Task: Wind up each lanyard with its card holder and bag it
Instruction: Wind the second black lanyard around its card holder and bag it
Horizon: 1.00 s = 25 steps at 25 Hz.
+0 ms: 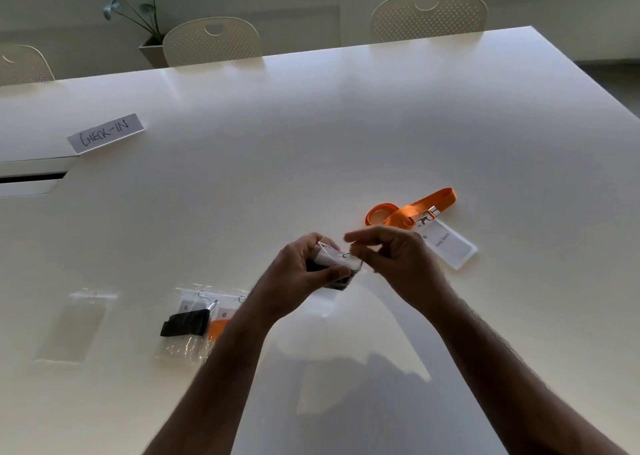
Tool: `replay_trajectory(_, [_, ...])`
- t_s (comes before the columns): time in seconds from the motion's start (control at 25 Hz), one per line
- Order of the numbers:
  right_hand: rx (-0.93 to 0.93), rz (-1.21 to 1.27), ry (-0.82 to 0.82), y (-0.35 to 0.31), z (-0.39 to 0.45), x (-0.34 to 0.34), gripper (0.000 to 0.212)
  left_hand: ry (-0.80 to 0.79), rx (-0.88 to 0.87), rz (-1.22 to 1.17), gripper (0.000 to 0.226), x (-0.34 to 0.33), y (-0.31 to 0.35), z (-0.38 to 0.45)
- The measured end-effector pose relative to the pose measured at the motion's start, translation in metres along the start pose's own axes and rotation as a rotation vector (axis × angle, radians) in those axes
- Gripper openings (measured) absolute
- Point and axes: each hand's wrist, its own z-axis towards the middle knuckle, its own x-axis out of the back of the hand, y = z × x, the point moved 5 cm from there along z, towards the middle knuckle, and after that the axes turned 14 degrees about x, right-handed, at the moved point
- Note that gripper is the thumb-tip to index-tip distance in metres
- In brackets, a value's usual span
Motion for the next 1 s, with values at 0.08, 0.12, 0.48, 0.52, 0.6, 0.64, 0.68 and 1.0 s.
replay_trajectory(0.08, [-0.026, -0.018, 0.068, 0.003, 0.003, 0.012, 0.022, 0.002, 0.007, -0.153, 0.028, 0.003, -0.003, 0.001])
replay_trajectory(0.12, [-0.054, -0.006, 0.041, 0.006, 0.003, 0.015, 0.026, 0.001, 0.006, -0.204, 0.025, 0.004, -0.004, 0.001])
replay_trajectory(0.48, [-0.061, 0.203, -0.009, 0.018, 0.003, 0.011, 0.009, -0.029, 0.025, -0.328, 0.036, 0.002, -0.004, 0.000])
replay_trajectory(0.52, [-0.053, 0.213, 0.008, 0.018, 0.004, 0.012, 0.007, -0.026, 0.028, -0.332, 0.036, 0.003, -0.004, 0.001])
replay_trajectory(0.6, [-0.051, 0.239, 0.035, 0.018, 0.006, 0.014, 0.008, 0.007, 0.042, -0.337, 0.031, 0.006, -0.002, 0.001])
replay_trajectory(0.64, [-0.053, 0.251, 0.038, 0.018, 0.006, 0.015, 0.010, 0.020, 0.046, -0.327, 0.028, 0.009, -0.001, 0.002])
replay_trajectory(0.68, [-0.052, 0.249, 0.032, 0.018, 0.007, 0.015, 0.011, 0.019, 0.043, -0.303, 0.025, 0.011, 0.000, 0.003])
replay_trajectory(1.0, [-0.049, 0.230, 0.020, 0.015, 0.007, 0.019, 0.009, 0.009, 0.043, -0.010, 0.006, 0.024, 0.004, 0.006])
